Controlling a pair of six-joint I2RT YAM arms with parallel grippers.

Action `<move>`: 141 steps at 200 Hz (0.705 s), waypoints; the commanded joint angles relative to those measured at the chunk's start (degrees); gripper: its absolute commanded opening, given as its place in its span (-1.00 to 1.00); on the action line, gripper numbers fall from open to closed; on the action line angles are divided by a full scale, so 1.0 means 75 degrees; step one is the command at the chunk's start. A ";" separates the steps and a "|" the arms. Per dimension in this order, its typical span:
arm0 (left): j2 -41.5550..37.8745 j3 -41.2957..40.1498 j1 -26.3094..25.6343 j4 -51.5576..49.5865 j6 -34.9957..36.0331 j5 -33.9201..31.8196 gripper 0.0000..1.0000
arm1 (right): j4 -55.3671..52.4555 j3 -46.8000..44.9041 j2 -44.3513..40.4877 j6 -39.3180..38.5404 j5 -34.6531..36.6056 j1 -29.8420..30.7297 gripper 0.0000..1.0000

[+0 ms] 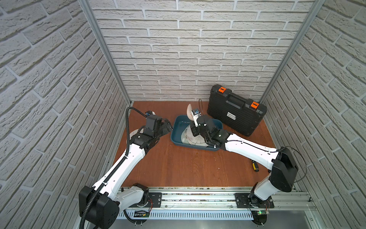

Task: Put the coasters into the storage box
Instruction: Place the coaster in the storage box.

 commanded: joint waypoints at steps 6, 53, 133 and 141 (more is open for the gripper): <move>-0.0123 -0.0132 -0.0014 0.0008 0.0155 -0.0416 0.96 | -0.0606 -0.0280 -0.0349 -0.0101 0.0850 -0.0379 -0.88; -0.0058 -0.0122 -0.0013 -0.0093 0.0242 -0.0674 0.97 | -0.1655 -0.0369 -0.0164 -0.0035 0.2324 -0.0826 -0.88; -0.0089 -0.0150 -0.0011 -0.0139 0.0300 -0.0766 0.97 | -0.2288 0.0132 0.1275 0.0512 0.2306 -0.0924 -0.88; -0.0082 -0.0169 -0.0005 -0.0151 0.0302 -0.0794 0.97 | -0.2334 0.0238 0.1456 0.0592 0.2110 -0.0925 -0.88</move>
